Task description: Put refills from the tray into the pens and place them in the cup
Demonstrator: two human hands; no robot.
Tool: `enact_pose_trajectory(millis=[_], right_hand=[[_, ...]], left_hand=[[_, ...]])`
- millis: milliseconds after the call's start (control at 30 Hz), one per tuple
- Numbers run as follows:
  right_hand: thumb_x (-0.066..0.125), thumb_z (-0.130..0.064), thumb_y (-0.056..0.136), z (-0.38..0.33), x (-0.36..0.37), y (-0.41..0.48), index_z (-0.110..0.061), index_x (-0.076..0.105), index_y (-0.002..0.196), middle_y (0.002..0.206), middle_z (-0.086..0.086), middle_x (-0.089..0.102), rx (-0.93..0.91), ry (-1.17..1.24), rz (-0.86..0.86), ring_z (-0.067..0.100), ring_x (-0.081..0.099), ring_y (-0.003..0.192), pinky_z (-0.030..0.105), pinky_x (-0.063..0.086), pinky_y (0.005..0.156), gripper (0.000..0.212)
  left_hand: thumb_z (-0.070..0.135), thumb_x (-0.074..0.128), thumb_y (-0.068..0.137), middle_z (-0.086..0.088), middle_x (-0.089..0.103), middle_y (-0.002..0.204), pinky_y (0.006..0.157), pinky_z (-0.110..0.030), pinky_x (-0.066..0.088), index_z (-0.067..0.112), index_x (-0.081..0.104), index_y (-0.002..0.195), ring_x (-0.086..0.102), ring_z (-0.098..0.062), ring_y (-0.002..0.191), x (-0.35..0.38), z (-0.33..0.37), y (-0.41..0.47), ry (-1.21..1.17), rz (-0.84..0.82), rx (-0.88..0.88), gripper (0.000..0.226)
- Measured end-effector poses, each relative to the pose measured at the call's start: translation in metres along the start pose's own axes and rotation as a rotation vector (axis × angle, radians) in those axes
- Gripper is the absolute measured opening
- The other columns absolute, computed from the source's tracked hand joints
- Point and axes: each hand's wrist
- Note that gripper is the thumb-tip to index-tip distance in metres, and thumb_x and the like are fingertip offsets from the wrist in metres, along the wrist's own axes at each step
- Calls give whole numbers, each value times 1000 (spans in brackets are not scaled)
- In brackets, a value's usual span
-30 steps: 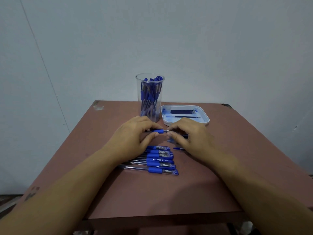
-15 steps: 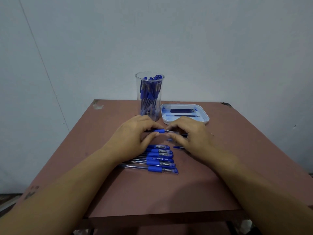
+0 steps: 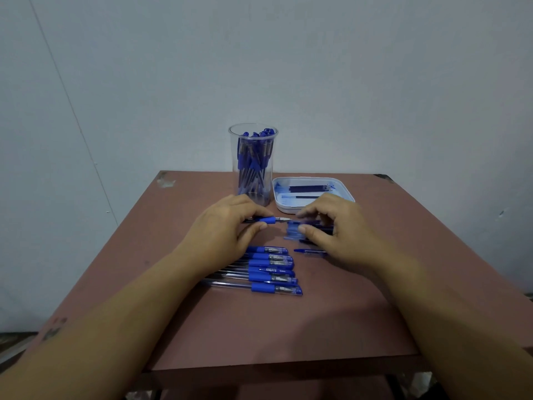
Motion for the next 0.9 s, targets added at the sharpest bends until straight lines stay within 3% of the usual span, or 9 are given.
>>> enact_pose_trajectory(millis=[200,333,600,767,900], right_hand=[[74,-27,75,0,-10,-6,-32,72,87,90,-17,56,32,-89,-279,-1,54,88,9,41,71,13],[71,-32,79,0,-9,-5,-33,71,90,93,-17,53,61,-154,-342,-2,51,90,15,43,75,11],[64,-30,91,-7,-4,0,-39,57,97,83,-18,62,100,15,-133,-3,57,78,14,43,65,12],[65,-35,90,-8,7,1,-40,61,102,92,-20,62,20,89,-105,4,59,86,27,50,74,13],[66,-41,86,-13,14,1,-57,59,97,92,-11,68,18,172,-52,14,63,83,40,54,73,20]], left_hand=[[25,65,91,15,62,97,81,-22,44,26,70,112,50,-2,88,1,-4,-1,-12,-14,-29,21],[26,65,91,16,62,97,81,-17,41,27,70,112,50,-1,88,1,-4,-1,-14,-16,-34,21],[27,68,89,15,65,98,83,-27,51,28,71,113,57,-4,90,1,-5,-1,-37,-24,1,24],[28,74,85,17,66,94,78,-31,54,29,73,112,60,-3,87,1,-4,0,-79,-11,33,26],[30,77,81,20,65,89,73,-28,53,29,75,105,60,-2,82,2,0,-1,-102,59,42,24]])
Point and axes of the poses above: each hand's wrist, its own y-axis towards the middle knuckle, its own x-axis out of the palm, z = x × y
